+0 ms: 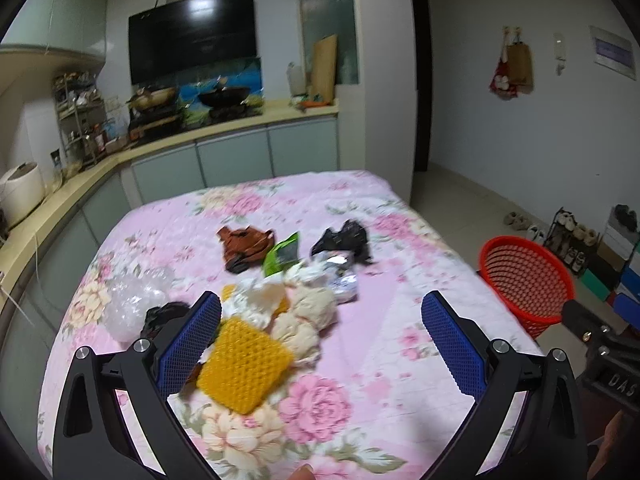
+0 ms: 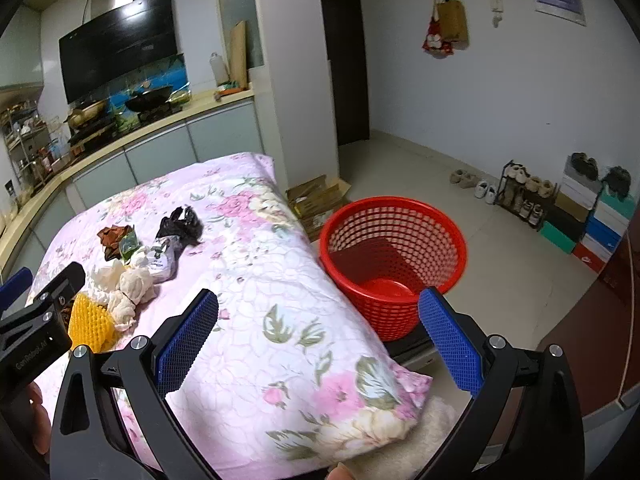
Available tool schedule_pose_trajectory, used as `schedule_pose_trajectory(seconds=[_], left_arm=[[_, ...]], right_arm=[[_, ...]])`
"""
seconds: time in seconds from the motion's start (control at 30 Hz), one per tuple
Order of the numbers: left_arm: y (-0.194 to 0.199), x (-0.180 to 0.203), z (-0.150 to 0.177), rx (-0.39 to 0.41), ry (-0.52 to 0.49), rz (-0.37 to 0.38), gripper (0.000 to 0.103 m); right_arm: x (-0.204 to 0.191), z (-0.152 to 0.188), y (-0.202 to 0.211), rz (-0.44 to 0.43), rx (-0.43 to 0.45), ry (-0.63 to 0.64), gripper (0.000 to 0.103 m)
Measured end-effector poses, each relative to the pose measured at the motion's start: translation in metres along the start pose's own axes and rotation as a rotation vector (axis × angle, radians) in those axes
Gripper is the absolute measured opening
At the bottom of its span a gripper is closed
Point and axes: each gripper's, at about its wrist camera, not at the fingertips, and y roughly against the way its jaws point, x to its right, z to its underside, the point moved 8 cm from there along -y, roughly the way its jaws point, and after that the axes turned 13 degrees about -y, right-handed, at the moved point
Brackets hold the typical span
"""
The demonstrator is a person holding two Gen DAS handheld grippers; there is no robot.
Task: Collect trash
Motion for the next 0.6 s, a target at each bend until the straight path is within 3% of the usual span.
schedule_pose_trajectory(seconds=[0.2, 0.4, 0.6], left_arm=[[-0.018, -0.045, 0.026, -0.085, 0.057, -0.042, 0.097], [-0.029, -0.111, 0.081, -0.206, 0.141, -0.117, 0.097], [-0.037, -0.122, 0.112, -0.257, 0.175, -0.066, 0.097]], right_arm=[[-0.023, 0.002, -0.02, -0.045, -0.029, 0.038, 0.098], [-0.046, 0.009, -0.046, -0.097, -0.091, 0.09, 0.098], [-0.071, 0.018, -0.072, -0.133, -0.157, 0.133, 0.098]])
